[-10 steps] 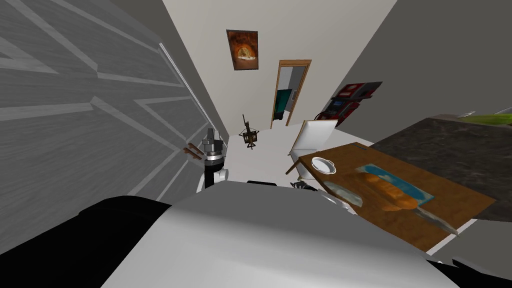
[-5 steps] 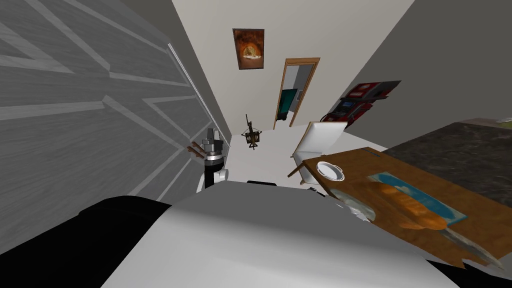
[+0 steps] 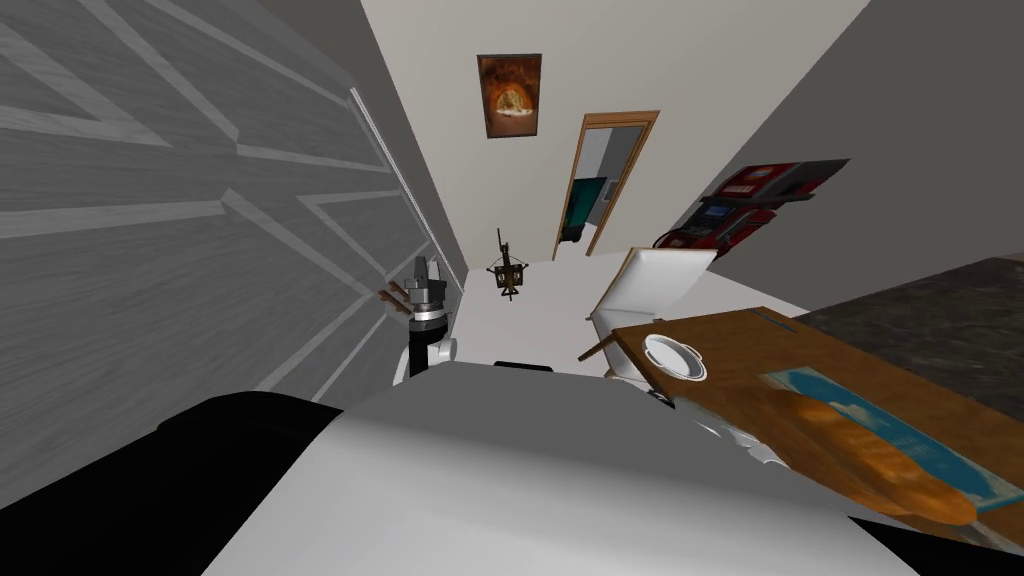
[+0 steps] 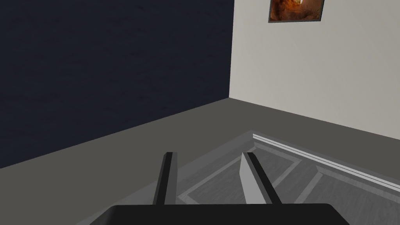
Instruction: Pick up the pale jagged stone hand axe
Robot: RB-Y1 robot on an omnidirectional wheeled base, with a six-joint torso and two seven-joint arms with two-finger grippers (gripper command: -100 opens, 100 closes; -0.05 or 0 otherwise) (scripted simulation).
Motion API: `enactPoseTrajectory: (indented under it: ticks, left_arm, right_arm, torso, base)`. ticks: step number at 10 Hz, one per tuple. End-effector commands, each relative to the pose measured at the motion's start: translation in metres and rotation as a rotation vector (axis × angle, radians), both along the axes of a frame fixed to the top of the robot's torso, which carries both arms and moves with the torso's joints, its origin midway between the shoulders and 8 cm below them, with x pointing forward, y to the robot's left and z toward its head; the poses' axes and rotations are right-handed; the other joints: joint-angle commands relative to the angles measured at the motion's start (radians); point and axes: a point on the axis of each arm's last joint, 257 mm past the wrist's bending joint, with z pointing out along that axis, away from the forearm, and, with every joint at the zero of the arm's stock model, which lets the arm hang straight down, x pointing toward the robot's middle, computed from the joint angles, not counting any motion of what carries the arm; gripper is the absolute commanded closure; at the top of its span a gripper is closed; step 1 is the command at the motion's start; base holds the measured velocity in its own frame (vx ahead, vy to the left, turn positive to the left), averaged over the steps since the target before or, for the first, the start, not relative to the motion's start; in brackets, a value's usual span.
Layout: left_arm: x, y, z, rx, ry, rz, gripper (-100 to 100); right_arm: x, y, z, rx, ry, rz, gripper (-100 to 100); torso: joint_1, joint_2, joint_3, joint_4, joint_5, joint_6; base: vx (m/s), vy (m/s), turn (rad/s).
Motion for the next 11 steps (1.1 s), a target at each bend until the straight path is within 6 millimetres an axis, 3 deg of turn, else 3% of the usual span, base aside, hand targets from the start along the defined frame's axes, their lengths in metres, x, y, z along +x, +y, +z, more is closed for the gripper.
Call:
enactPoseTrajectory:
  ticks: [1, 2, 3, 5, 6, 7, 8, 9, 10, 11]
  left_arm:
    - [0.000, 0.000, 0.000, 0.000, 0.000, 0.000, 0]
    - [0.000, 0.000, 0.000, 0.000, 0.000, 0.000, 0]
    - [0.000, 0.000, 0.000, 0.000, 0.000, 0.000, 0]
    - [0.000, 0.000, 0.000, 0.000, 0.000, 0.000, 0]
    - [0.000, 0.000, 0.000, 0.000, 0.000, 0.000, 0]
    - [0.000, 0.000, 0.000, 0.000, 0.000, 0.000, 0]
    - [0.000, 0.000, 0.000, 0.000, 0.000, 0.000, 0]
    - [0.000, 0.000, 0.000, 0.000, 0.000, 0.000, 0]
    - [0.000, 0.000, 0.000, 0.000, 0.000, 0.000, 0]
    - [0.000, 0.000, 0.000, 0.000, 0.000, 0.000, 0]
  right_arm:
    - [-0.002, -0.007, -0.001, -0.011, 0.007, 0.004, -100]
    - [-0.017, -0.031, 0.003, -0.067, 0.045, 0.016, -100]
    - [-0.044, -0.068, 0.012, -0.152, 0.111, 0.037, -100]
    - [-0.044, -0.068, 0.012, -0.152, 0.111, 0.037, -100]
    - [-0.078, -0.087, 0.014, -0.202, 0.186, 0.058, -100]
    - [-0.078, -0.087, 0.014, -0.202, 0.186, 0.058, -100]
    - [-0.091, -0.081, 0.007, -0.193, 0.209, 0.064, -100]
    - [-0.083, -0.086, 0.012, -0.196, 0.195, 0.059, -100]
    - [-0.084, -0.085, 0.012, -0.196, 0.198, 0.061, 0]
    - [-0.082, -0.084, 0.008, -0.200, 0.194, 0.086, -100]
  torso:
    - [0.000, 0.000, 0.000, 0.000, 0.000, 0.000]
    - [0.002, 0.002, 0.001, 0.000, 0.000, 0.000]
    - [0.001, 0.002, 0.001, 0.000, 0.001, 0.000]
    - [-0.004, -0.002, -0.001, 0.000, -0.001, 0.000]
    - [-0.002, 0.000, 0.000, 0.000, -0.001, 0.000]
    - [-0.005, -0.001, 0.000, 0.000, -0.001, 0.000]
    - [-0.007, -0.001, -0.001, 0.000, -0.002, 0.000]
    - [-0.008, 0.000, 0.000, 0.000, -0.002, 0.000]
    - [-0.003, 0.002, 0.001, 0.000, -0.001, 0.000]
    - [0.001, 0.003, 0.002, 0.001, 0.000, 0.000]
  base:
    - [0.034, -0.011, -0.017]
    - [0.036, -0.017, 0.099]
    - [0.099, -0.086, 0.191]
    - [0.078, -0.083, 0.048]
    - [0.089, -0.115, 0.123]
    - [0.088, -0.158, 0.086]
    - [0.072, -0.166, 0.033]
    - [0.033, -0.077, 0.015]
    - [0.006, -0.015, 0.002]
    - [0.058, -0.026, -0.169]
